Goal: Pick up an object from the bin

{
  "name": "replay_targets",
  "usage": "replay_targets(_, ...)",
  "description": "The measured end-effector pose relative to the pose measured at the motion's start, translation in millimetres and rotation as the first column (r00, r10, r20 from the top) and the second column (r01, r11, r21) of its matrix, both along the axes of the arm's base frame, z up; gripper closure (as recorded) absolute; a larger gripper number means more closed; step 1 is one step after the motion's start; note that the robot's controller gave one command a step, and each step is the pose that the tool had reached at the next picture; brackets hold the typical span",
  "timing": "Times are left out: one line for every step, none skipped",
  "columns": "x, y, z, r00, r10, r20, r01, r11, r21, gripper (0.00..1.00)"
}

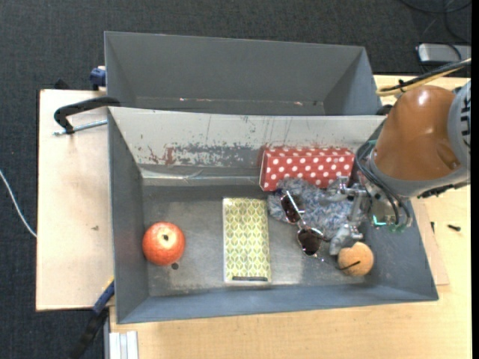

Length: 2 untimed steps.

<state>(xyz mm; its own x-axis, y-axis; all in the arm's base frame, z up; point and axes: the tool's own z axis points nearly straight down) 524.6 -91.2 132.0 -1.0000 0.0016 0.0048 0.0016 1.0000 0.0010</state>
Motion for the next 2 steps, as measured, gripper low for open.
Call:
replay_targets(1.1,0,3,1.000,0.000,0.005,0.000,1.000,-0.001,0.00)
replay_targets(1.4,11,3,1.000,0.015,0.006,-0.015,1.000,-0.001,0.00)
